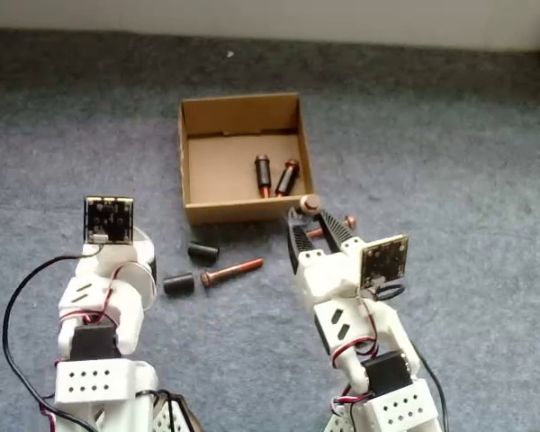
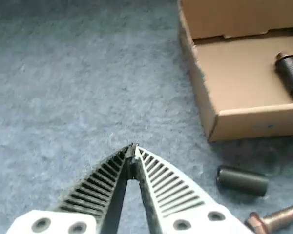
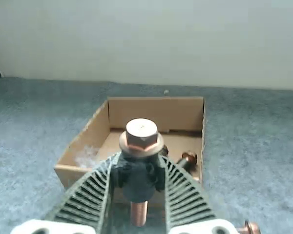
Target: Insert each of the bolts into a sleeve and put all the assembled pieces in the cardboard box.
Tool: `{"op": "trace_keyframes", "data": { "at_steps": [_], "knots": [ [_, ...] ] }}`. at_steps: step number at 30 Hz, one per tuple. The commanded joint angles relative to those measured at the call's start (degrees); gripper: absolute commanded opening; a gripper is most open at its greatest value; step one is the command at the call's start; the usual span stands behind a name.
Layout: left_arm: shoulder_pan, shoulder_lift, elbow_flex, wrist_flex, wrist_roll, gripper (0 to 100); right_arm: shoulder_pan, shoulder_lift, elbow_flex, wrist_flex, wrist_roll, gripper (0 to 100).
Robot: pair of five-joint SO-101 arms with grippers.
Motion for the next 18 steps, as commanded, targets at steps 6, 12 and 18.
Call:
{"op": "trace_keyframes", "data": {
  "at_steps": [6, 12, 18],
  "knots": [
    [-2.1, -0.5, 4.0, -2.0, -0.5, 1, 0.5, -0.3, -11.6, 13.5, -0.2, 0.5],
    [1.6, -0.5, 9.7, -9.9, -8.1, 1, 0.4, 3.1, -18.4, 13.3, -0.1, 0.5],
    [3.3, -0.5, 10.5, -10.5, -13.6, 1, 0.4, 24.0, -29.5, 7.3, -0.1, 0.5]
  ]
}}
